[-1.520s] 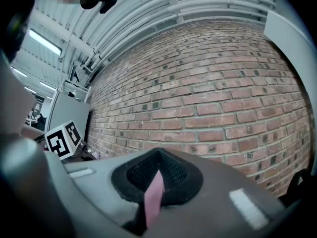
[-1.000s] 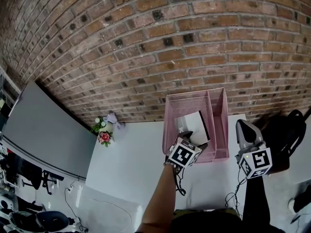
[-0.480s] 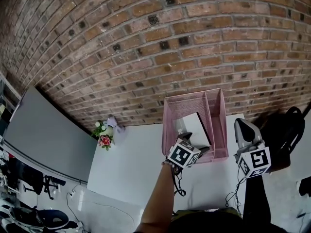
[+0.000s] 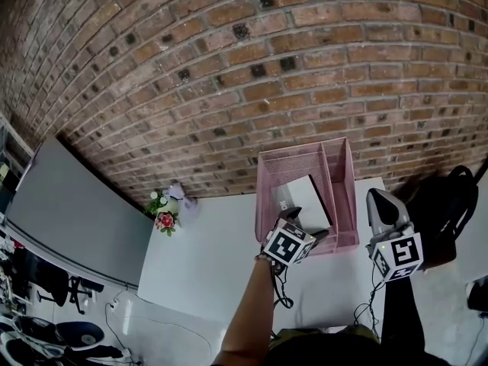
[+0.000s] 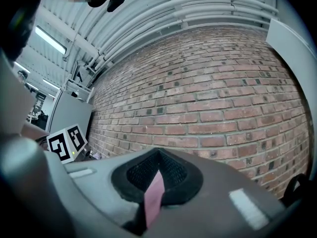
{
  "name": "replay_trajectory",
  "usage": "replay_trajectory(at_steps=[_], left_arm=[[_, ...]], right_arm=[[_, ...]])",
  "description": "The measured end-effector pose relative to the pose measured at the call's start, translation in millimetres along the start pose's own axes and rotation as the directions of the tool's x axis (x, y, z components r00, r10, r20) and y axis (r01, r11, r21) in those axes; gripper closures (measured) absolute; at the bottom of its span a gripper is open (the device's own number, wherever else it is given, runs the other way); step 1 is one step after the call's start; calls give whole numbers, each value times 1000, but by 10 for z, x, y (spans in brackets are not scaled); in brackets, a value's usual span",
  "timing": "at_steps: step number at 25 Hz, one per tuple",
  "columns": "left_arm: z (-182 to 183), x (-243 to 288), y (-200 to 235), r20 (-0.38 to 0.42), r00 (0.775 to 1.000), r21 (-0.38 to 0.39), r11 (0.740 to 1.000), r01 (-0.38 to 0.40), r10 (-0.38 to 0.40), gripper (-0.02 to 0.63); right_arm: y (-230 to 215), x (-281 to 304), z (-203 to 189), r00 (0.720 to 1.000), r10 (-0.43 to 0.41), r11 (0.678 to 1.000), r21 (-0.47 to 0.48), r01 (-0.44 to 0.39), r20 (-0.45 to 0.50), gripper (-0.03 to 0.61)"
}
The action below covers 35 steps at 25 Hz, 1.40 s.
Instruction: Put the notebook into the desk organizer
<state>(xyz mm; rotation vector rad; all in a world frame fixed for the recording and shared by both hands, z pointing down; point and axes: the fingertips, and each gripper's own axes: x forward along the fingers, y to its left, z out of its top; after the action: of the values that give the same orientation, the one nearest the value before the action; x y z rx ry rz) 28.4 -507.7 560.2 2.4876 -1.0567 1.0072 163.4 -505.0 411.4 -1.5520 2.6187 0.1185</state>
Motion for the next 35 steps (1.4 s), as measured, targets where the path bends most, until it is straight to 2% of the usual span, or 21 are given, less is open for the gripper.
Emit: replay_trajectory(at_steps=[10, 16, 21, 26, 31, 35], left_arm=[[50, -252, 101, 85, 992, 18, 996, -91, 89, 198], [274, -467, 133, 203, 965, 19, 984, -175, 167, 198], [471, -731, 165, 305, 923, -3, 969, -246, 235, 198], [637, -1059, 220, 414, 851, -49, 941, -334, 323, 198], [760, -1356, 123, 532, 776, -75, 931, -356, 340, 198], [794, -1564, 77, 592, 738, -69, 933, -354, 324, 198]], right_arm=[[188, -16, -53, 999, 34, 999, -5, -34, -10, 578], [262, -18, -31, 999, 42, 999, -10, -42, -7, 578], [305, -48, 25, 999, 37, 999, -18, -37, 3, 578], [352, -53, 113, 999, 31, 999, -44, -31, 8, 578], [408, -59, 121, 1000, 7, 999, -42, -7, 7, 578], [499, -74, 157, 1000, -12, 998, -55, 12, 8, 578]])
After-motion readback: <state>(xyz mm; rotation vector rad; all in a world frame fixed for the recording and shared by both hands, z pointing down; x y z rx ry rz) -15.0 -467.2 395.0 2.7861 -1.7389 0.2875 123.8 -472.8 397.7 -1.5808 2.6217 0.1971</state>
